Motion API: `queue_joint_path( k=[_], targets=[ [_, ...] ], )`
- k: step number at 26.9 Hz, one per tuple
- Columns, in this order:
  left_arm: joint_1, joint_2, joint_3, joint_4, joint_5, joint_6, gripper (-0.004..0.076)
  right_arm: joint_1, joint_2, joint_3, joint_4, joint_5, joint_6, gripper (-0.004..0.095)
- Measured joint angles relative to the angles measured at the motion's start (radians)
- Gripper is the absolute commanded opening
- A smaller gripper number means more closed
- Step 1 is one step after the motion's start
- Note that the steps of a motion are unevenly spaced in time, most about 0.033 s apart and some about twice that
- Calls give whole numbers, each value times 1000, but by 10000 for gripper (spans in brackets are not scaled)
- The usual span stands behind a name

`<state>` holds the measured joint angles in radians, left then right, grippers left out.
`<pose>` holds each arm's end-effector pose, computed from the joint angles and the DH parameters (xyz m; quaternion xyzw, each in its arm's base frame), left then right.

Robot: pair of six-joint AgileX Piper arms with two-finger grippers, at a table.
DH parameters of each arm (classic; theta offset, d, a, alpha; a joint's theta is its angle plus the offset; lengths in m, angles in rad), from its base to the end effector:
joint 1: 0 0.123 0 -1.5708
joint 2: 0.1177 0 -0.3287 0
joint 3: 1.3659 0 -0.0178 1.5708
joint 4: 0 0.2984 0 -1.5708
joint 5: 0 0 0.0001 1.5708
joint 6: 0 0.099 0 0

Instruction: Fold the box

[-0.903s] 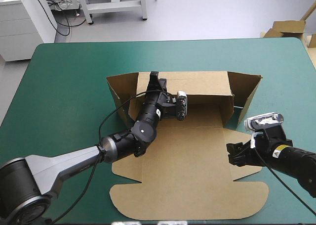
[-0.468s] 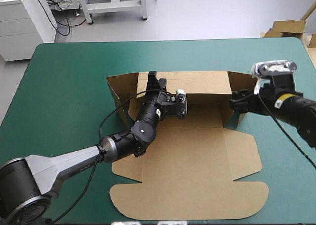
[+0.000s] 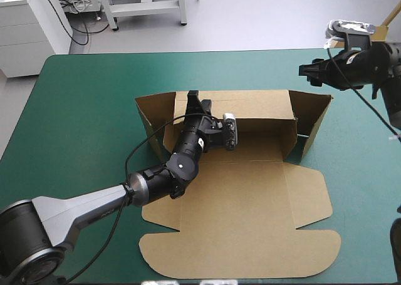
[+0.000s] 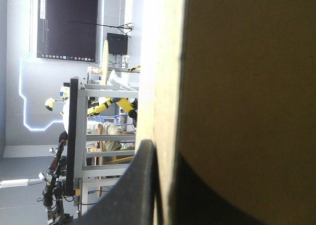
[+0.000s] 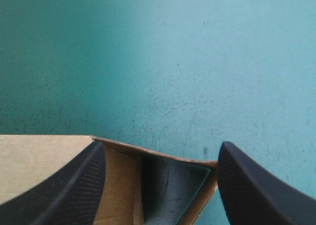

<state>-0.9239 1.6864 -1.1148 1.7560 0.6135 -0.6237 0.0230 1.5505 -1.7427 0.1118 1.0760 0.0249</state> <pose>0.3008 -0.3052 0.2912 0.5950 0.5380 0.3089 0.5110 0.3826 0.0185 0.4792 0.0069 0.9246 0.0646 0.3755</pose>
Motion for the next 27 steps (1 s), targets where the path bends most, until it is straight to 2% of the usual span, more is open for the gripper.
queue_joint_path(
  k=[4, 15, 24, 27],
  targets=[
    [0, -1, 0, 0, 0, 0, -8, -52, 72, -39, 64, 25, -71, 527],
    [0, 0, 0, 0, 0, 0, -8, -58, 244, -42, 109, 40, -161, 527],
    [0, 0, 0, -4, 0, 0, -8, -58, 247, -31, 115, 107, -210, 527],
    [0, -2, 0, -22, -3, 0, -8, -58, 209, 65, 160, 107, -268, 527]
  ],
)
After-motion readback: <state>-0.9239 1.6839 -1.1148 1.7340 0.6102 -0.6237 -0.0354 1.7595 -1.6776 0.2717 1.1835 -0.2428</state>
